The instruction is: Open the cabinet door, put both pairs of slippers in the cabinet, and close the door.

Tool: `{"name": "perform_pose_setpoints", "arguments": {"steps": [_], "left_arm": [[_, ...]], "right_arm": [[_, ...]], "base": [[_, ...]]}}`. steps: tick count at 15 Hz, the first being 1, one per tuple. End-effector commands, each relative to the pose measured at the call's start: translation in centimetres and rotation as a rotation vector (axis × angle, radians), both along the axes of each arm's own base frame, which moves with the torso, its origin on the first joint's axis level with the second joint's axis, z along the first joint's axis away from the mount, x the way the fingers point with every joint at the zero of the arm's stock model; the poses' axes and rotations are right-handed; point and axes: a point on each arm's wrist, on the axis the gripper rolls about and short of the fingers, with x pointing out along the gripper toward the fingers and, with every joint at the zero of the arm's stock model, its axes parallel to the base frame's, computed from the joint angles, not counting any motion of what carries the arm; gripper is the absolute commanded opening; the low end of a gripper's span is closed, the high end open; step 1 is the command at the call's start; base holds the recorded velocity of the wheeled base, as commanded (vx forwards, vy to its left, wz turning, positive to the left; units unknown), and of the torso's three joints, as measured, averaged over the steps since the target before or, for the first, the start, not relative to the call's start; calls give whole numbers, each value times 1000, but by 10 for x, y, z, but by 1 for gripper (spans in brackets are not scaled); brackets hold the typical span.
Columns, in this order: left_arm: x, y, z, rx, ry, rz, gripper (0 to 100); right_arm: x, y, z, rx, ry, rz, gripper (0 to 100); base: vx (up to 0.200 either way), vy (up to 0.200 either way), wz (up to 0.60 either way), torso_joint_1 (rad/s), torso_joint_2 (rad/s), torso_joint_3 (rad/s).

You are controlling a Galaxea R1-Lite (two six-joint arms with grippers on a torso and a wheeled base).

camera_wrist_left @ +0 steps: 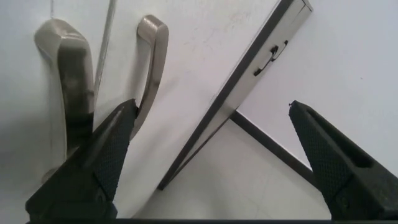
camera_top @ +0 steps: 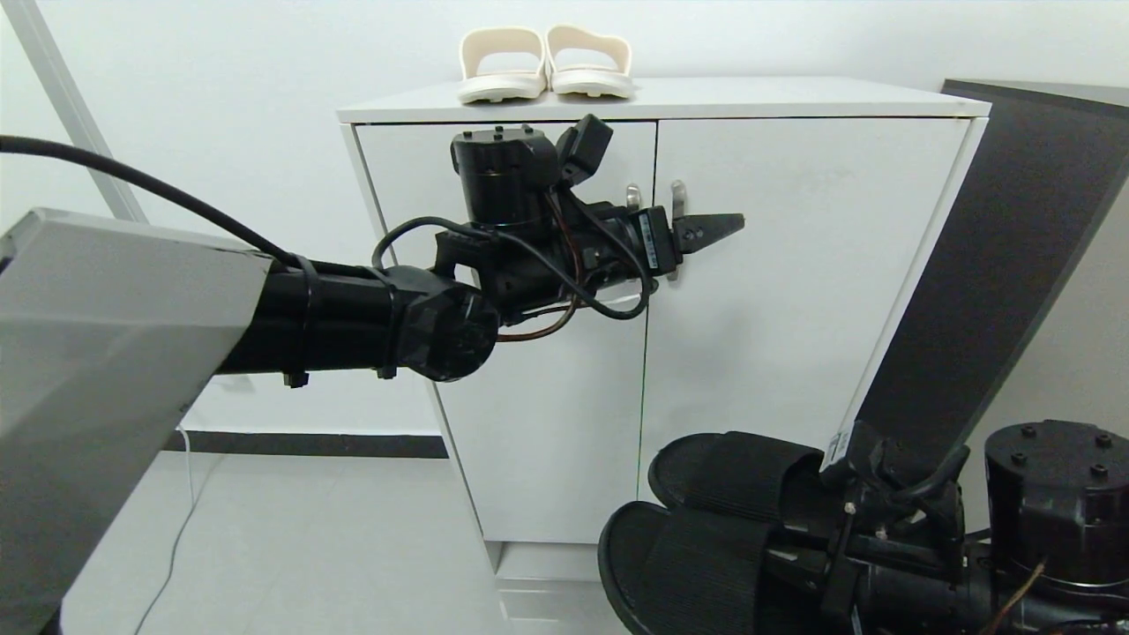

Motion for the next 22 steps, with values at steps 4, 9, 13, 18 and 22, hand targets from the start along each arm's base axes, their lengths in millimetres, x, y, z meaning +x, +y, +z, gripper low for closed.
{"name": "perform_pose_setpoints", "arguments": {"steps": [4, 9, 13, 18, 22], "left_arm": [[0, -1, 2, -4, -7, -15, 0], [-6, 2, 0, 2, 4, -17, 0], [-40, 15, 7, 3, 3, -37, 0], [-83, 46, 14, -2, -3, -34, 0], [-61, 51, 11, -11, 13, -19, 0]], "right_arm": [[0, 0, -1, -1, 2, 9, 0], [-3, -1, -1, 4, 9, 35, 0], [-12, -7, 1, 25, 12, 107, 0], [-16, -5, 0, 22, 15, 127, 0], [-19, -4, -1, 18, 20, 142, 0]], "base": [[0, 0, 0, 0, 0, 0], [0, 0, 0, 0, 0, 0], [0, 0, 0, 0, 0, 0], [0, 0, 0, 0, 0, 0], [0, 0, 0, 0, 0, 0]]}}
